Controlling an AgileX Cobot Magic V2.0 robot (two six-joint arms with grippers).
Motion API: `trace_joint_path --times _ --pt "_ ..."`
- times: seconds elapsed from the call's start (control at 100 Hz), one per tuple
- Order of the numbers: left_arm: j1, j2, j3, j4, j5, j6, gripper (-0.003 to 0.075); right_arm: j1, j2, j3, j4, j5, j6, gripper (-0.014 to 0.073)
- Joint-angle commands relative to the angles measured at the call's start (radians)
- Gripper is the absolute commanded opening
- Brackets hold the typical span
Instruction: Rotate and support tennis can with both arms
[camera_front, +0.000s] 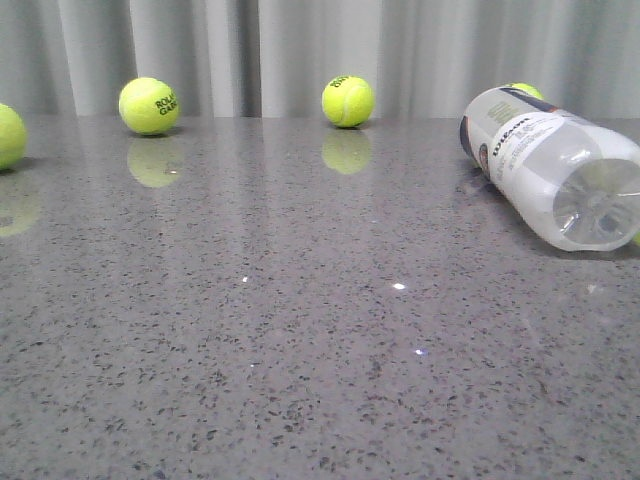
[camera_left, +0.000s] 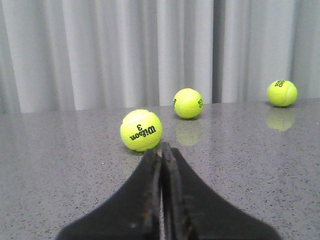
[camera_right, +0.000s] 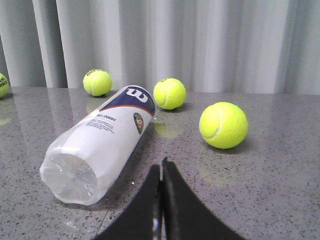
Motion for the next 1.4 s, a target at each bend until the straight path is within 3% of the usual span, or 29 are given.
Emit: trace_joint_path --times 0.0,0.32,0.56,0.87,1.19,1.31,1.39 --pt "0.000 -0.039 0.046 -0.001 -0.083 -0.007 -0.0021 -0.006 -0.020 -0.020 -0.013 -0.088 -0.001 -0.0070" --pt "0.000 -0.039 0.046 -0.001 -0.083 -0.007 -0.0021 -0.006 -0.019 -0.059 0.014 -0.071 0.000 -0.0070" --pt "0.000 -0.039 0.046 -0.001 -0.083 -0.007 -0.0021 -0.006 0.082 -0.306 0.044 0.193 0.000 -0.0070" --pt "0.000 -0.039 0.046 -0.001 -0.083 -0.007 -0.0021 -0.006 0.446 -0.704 0.045 0.642 -0.001 -0.0070" --pt "0.000 -0.039 0.046 -0.001 -0.083 -0.007 -0.0021 -0.006 0.700 -0.853 0.074 0.719 -0.004 -0.0061" --pt "0.000 -0.039 0.046 -0.001 -0.083 -0.007 -0.0021 -0.006 0.734 -0.853 0.074 0.720 -0.004 0.0073" --pt "0.000 -0.039 0.046 -0.001 -0.083 -0.007 -0.0021 -0.006 0.744 -0.853 0.074 0.720 -0.004 0.0283"
